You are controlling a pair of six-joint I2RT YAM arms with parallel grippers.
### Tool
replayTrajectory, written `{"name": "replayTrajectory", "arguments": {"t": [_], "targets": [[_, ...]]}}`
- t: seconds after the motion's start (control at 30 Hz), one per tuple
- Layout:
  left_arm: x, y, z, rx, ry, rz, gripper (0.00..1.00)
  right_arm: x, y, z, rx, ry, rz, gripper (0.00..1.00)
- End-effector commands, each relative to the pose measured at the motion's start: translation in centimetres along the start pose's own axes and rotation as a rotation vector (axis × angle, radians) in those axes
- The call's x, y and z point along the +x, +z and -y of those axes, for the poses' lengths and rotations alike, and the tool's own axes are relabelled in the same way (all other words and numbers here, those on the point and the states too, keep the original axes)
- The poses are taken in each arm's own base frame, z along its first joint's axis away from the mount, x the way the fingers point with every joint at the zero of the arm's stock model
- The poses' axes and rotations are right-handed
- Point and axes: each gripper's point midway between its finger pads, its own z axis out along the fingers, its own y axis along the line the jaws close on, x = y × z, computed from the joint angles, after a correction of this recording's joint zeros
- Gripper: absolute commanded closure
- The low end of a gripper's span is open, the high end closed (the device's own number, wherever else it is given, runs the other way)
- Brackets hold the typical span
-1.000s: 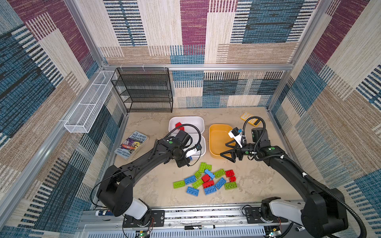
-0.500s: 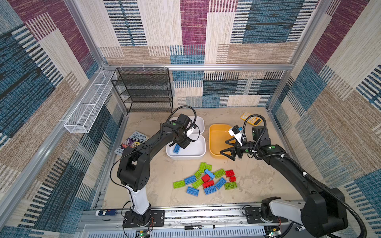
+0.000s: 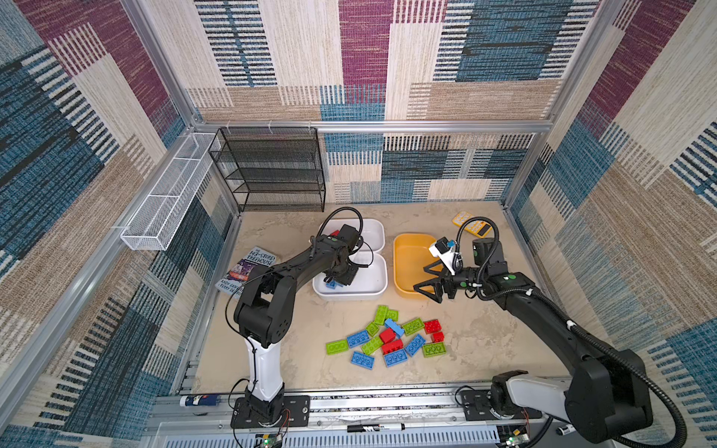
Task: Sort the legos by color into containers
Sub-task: 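Carry the blue brick into the nearer white box and release it, then move the left gripper to the pile and grasp a lime-green brick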
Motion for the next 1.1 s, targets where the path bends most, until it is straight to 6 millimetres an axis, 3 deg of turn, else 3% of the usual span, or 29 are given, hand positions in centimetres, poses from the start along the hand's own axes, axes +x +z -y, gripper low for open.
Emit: {"name": "replayTrajectory", "arguments": {"t": [0.0,0.1,0.23,0.33,0.47,0.57,0.73,0.93,1.07], "targets": [[-0.8,-1.3,-1.2,-0.049,-0.100,0.045,0.49,-0.5,-0.1,0.0,0.004,-0.023,0.016,0.01],[-0.8,-2.8,-1.1,-0.006,-0.134,0.057,0.39,-0.5,-0.3,-0.3,0.004,-0.023,0.017,0.01],[0.5,-5.5,1.0,0.124,-0.101,0.058,0.31,-0.5,-0.5,-0.5,0.005,-0.028,0.019,0.01],[2.8,-7.5,3.0,0.193,0.053,0.083,0.29,-0.5,-0.5,-0.6,-0.001,-0.028,0.021,0.01],[7.3,-8.2,5.0,0.258,0.299,0.076,0.28,-0.3,-0.2,-0.6,-0.017,-0.022,0.020,0.01],[10.9,-8.0,6.0,0.305,0.478,0.071,0.26,-0.3,-0.1,-0.5,-0.021,-0.022,0.019,0.01],[15.0,-7.0,6.1,0.315,0.672,0.049,0.25,-0.4,-0.1,-0.6,-0.027,-0.022,0.021,0.01],[18.1,-4.5,7.1,0.286,0.812,-0.002,0.25,-0.2,-0.3,-0.8,-0.024,-0.015,0.018,0.01],[18.4,-3.3,7.5,0.249,0.855,-0.007,0.28,-0.1,-0.4,-1.0,-0.022,-0.013,0.014,0.01]]}}
